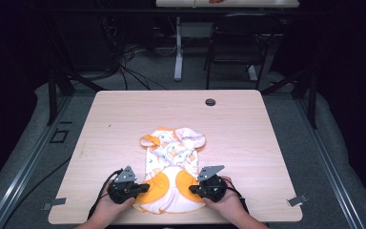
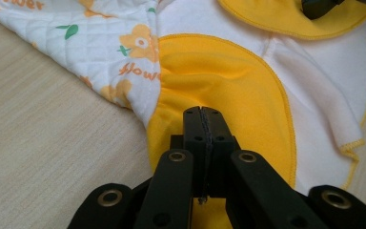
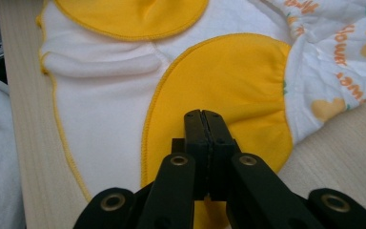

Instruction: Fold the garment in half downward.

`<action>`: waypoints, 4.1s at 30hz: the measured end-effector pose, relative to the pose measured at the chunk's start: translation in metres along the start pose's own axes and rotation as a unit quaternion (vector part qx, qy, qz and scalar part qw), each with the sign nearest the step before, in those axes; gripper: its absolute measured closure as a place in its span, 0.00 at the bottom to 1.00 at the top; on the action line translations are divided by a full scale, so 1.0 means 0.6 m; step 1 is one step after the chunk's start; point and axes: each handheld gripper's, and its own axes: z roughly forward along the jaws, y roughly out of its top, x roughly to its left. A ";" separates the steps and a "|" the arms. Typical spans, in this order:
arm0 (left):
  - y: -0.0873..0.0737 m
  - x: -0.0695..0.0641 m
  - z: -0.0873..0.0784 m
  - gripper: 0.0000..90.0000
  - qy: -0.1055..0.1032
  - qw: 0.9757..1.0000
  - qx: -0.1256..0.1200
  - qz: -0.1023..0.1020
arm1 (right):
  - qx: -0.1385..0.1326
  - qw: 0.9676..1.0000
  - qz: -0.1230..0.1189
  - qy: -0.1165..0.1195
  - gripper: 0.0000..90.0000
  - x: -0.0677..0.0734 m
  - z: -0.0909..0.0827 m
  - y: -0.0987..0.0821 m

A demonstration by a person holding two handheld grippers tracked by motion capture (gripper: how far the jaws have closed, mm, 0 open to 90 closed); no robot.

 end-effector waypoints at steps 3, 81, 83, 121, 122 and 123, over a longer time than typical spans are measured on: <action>-0.001 -0.002 -0.001 1.00 0.001 1.000 0.002 0.001 | 0.006 1.000 -0.002 0.005 1.00 0.005 -0.001 0.000; 0.205 0.231 0.120 0.86 0.099 0.994 0.018 -0.032 | 0.053 0.986 0.077 -0.139 0.81 -0.264 0.092 0.187; 0.203 0.231 0.120 0.86 0.098 0.994 0.016 -0.034 | 0.051 0.986 0.078 -0.139 0.81 -0.265 0.093 0.185; 0.183 0.240 0.131 0.84 0.079 0.994 0.013 -0.070 | 0.053 0.984 0.128 -0.111 0.84 -0.276 0.099 0.171; 0.183 0.240 0.131 0.84 0.079 0.994 0.015 -0.068 | 0.053 0.984 0.128 -0.111 0.84 -0.276 0.099 0.171; 0.184 0.238 0.131 0.86 0.080 0.995 0.016 -0.064 | 0.058 0.985 0.124 -0.109 0.87 -0.276 0.098 0.172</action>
